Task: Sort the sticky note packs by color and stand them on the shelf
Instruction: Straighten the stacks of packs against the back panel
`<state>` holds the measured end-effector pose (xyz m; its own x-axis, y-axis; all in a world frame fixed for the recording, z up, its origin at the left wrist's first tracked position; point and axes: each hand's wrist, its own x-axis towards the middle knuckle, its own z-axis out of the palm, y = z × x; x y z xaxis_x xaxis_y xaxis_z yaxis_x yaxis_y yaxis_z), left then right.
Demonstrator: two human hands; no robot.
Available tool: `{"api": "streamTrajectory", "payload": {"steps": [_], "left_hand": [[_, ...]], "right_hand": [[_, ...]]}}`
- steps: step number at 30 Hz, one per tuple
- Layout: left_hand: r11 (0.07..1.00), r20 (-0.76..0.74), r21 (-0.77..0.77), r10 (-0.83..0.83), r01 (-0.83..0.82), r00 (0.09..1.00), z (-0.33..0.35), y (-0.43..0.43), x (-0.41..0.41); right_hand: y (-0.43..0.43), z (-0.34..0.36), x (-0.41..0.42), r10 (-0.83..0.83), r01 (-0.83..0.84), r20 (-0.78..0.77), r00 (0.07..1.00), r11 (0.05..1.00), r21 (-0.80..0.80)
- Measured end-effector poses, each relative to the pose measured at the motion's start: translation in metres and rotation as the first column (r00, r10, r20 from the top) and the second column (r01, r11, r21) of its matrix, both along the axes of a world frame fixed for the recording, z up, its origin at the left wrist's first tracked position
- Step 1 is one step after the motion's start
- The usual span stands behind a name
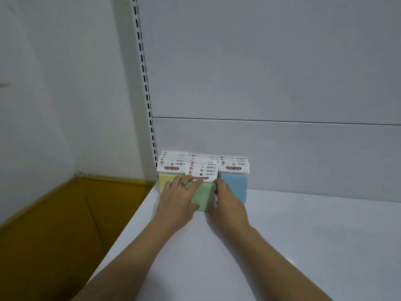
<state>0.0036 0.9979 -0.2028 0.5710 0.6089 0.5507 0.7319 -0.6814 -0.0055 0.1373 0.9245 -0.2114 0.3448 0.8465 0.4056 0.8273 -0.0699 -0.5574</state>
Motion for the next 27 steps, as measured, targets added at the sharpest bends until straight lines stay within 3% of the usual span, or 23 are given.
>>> {"api": "streamTrajectory", "payload": {"steps": [4,10,15,19,22,27], "left_hand": [[0.994,0.034,0.1,0.032,-0.035,0.999,-0.004,0.002,0.005],[0.992,0.06,0.069,0.099,-0.103,0.993,-0.008,-0.003,0.016],[0.987,0.095,0.09,0.125,-0.134,0.988,-0.01,-0.011,0.02],[0.983,0.14,0.175,0.038,-0.062,0.989,0.002,-0.021,0.028],[0.963,0.077,0.268,-0.044,0.022,0.996,0.011,-0.022,0.039],[0.96,-0.165,0.275,-0.005,0.051,0.986,0.029,-0.02,0.075]], "right_hand": [[0.005,-0.006,0.001,0.014,-0.015,0.016,1.0,0.999,0.033],[0.001,-0.003,0.014,0.071,-0.067,-0.089,0.994,0.997,0.042],[-0.004,0.007,0.041,-0.011,0.014,-0.101,0.995,1.0,0.023],[-0.007,0.014,0.058,-0.094,0.096,-0.052,0.994,0.995,0.036],[-0.006,0.02,0.077,-0.154,0.153,0.039,0.987,0.987,0.042],[-0.01,0.009,0.093,-0.203,0.2,-0.027,0.979,0.976,-0.09]]}}
